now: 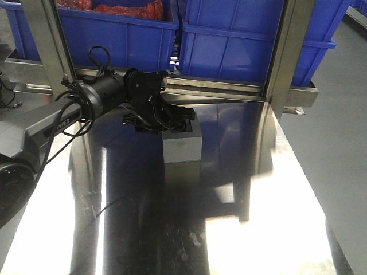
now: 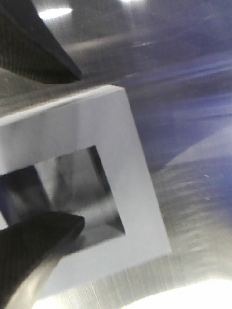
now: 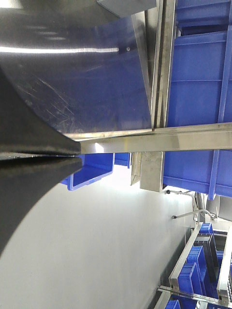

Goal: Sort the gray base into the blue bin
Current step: 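Reach the left gripper down over the gray square block, then close the left gripper on the block's rim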

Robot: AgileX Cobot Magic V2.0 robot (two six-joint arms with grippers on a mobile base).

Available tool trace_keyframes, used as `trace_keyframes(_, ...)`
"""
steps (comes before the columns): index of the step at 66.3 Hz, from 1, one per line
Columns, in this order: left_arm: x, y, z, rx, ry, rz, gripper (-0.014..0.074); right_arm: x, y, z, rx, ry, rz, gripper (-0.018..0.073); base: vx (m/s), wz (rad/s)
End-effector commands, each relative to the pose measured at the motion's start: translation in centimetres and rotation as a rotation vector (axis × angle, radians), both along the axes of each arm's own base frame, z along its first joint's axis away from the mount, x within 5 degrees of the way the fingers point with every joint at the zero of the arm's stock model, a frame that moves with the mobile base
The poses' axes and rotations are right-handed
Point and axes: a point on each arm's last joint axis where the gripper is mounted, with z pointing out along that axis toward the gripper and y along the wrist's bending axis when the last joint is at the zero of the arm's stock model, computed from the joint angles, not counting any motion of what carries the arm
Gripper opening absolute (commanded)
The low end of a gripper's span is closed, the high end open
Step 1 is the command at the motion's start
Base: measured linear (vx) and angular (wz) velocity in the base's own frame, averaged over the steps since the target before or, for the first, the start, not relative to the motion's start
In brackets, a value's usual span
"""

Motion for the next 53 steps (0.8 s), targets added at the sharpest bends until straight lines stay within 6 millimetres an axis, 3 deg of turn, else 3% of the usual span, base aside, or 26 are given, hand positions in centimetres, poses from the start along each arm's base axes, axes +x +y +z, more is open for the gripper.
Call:
trace_keyframes(1, -0.2, -0.2, 4.3, -0.061, -0.109, 0.003, 0.0522, 0.1, 0.0, 0.6, -0.027, -0.073, 0.001, -0.0005, 0.0, 0.0)
trace_keyframes(14, -0.4, -0.2, 4.2, -0.051, -0.092, -0.003, 0.046, 0.1, 0.0, 0.6, -0.027, -0.073, 0.001, -0.0005, 0.0, 0.0)
trace_keyframes(44, -0.6, 0.3, 3.9, 0.035, -0.083, -0.05, 0.0001, 0.1, 0.0, 0.6, -0.027, -0.073, 0.001, -0.0005, 0.0, 0.0)
trace_keyframes(53, -0.5, 0.4, 5.1, 0.034, -0.143, -0.045, -0.0008, 0.1, 0.0, 0.6, -0.027, -0.073, 0.001, -0.0005, 0.0, 0.0)
